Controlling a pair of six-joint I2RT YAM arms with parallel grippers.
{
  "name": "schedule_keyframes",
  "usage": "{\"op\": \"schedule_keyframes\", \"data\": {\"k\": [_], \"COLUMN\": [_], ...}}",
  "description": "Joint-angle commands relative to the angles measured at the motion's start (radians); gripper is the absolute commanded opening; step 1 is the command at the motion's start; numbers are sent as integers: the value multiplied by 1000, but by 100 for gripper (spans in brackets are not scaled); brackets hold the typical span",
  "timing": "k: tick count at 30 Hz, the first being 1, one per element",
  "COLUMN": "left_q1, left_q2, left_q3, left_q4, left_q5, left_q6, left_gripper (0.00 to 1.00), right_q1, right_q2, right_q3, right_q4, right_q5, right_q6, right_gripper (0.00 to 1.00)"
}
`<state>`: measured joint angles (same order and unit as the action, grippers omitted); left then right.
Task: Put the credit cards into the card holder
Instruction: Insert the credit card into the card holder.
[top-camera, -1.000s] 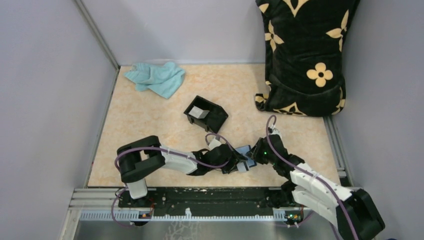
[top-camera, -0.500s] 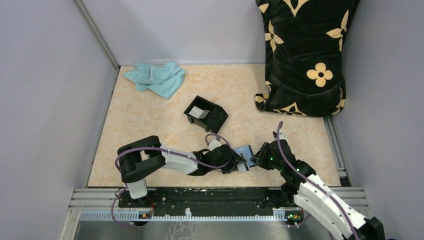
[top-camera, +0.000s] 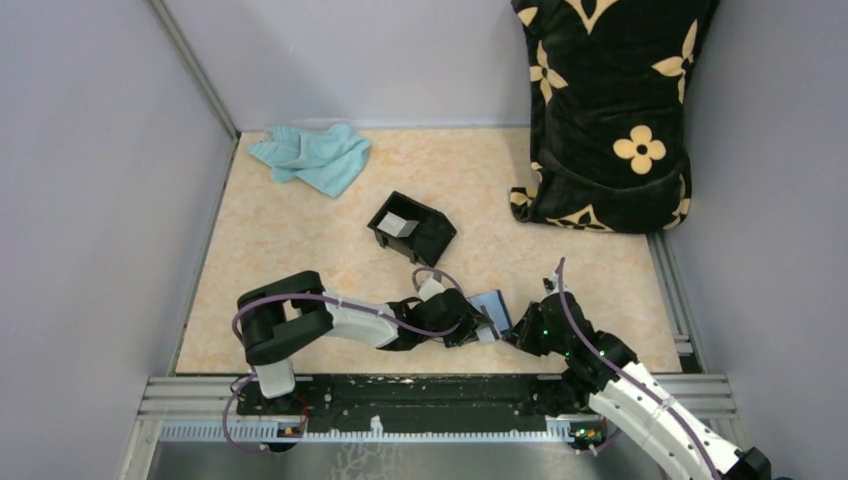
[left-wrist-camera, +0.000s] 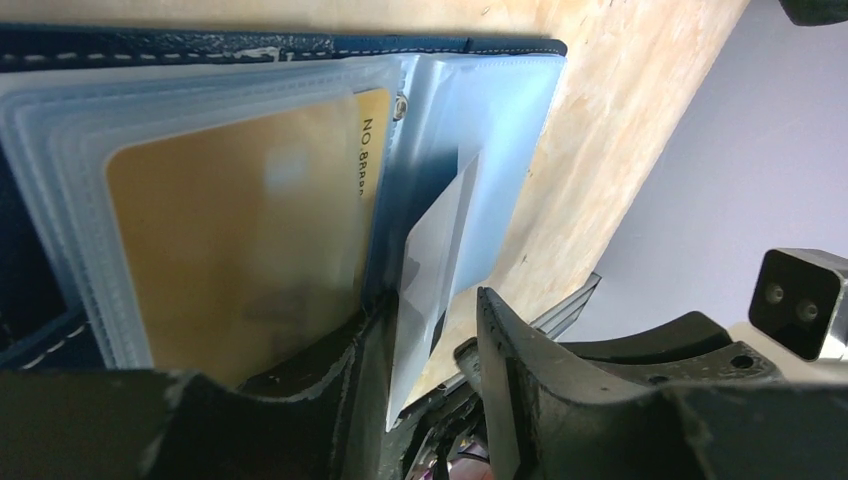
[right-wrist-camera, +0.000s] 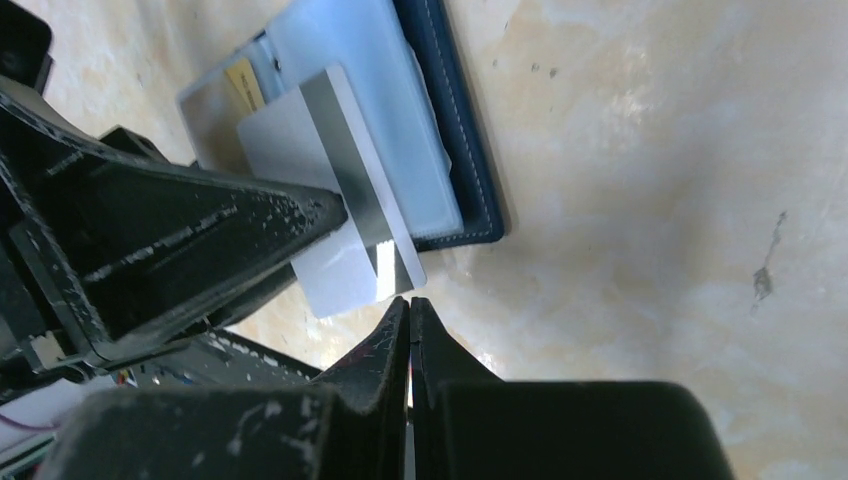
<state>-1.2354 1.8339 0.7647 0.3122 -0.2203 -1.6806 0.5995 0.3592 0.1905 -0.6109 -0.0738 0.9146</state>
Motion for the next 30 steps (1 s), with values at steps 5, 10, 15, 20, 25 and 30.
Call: {"op": "schedule_keyframes", "data": {"k": [5, 10, 15, 20, 25, 30], "left_q1": [10, 13, 13, 14, 13, 7], "left_q2": [151, 158, 159, 155, 145, 130], "left_q3": [-38, -21, -25, -37, -42, -44], "left_q4": [-370, -378, -391, -385, -386, -400], "left_q5": [-48, -46, -44, -40, -39, -33], "left_q6": [92, 105, 110, 106, 109, 109], "left_gripper": [47, 48, 48, 49, 53, 58], "right_q1": [166, 240, 244, 243, 243, 243], "right_q2": [79, 169, 238, 353, 369, 388], "right_q3": [7, 16, 49, 80, 99, 101], "right_q4": [69, 141, 200, 269, 289, 290], "right_q5": [63, 105, 139, 136, 153, 158], "right_q6": [76, 106, 89, 70, 67, 64], "right_gripper": [0, 0, 0, 0, 0, 0]}}
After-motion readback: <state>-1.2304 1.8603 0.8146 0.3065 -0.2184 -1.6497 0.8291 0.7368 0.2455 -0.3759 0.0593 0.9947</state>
